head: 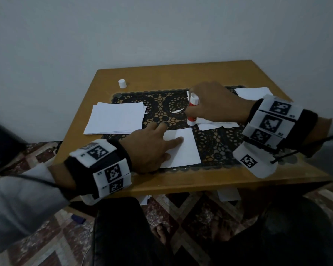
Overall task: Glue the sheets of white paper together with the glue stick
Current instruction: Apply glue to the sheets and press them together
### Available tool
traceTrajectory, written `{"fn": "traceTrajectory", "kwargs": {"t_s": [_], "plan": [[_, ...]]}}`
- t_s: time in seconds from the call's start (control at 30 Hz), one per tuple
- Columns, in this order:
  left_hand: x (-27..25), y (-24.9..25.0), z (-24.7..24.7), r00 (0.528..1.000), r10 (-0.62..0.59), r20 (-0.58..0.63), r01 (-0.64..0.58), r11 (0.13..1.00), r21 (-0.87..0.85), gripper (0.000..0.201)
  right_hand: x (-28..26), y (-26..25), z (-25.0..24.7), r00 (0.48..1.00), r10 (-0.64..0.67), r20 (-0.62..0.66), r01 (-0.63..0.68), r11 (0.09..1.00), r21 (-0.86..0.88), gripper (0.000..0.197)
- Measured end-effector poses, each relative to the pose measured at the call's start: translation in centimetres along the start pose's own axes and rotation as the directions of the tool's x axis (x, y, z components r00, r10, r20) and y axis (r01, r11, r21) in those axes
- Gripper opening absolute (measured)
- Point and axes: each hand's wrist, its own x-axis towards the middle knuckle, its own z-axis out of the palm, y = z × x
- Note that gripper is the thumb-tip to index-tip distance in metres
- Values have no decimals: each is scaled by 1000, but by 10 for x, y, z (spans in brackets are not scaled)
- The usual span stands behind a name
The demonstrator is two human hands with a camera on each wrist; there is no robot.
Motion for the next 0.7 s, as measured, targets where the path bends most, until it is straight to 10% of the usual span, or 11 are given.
{"fn": "traceTrajectory", "kwargs": {"t_s": [0.7], "plan": [[9,-6,2,1000,-2,21,1,1000,21,65,-19,-7,17,990,19,143,-24,999,30,24]]}}
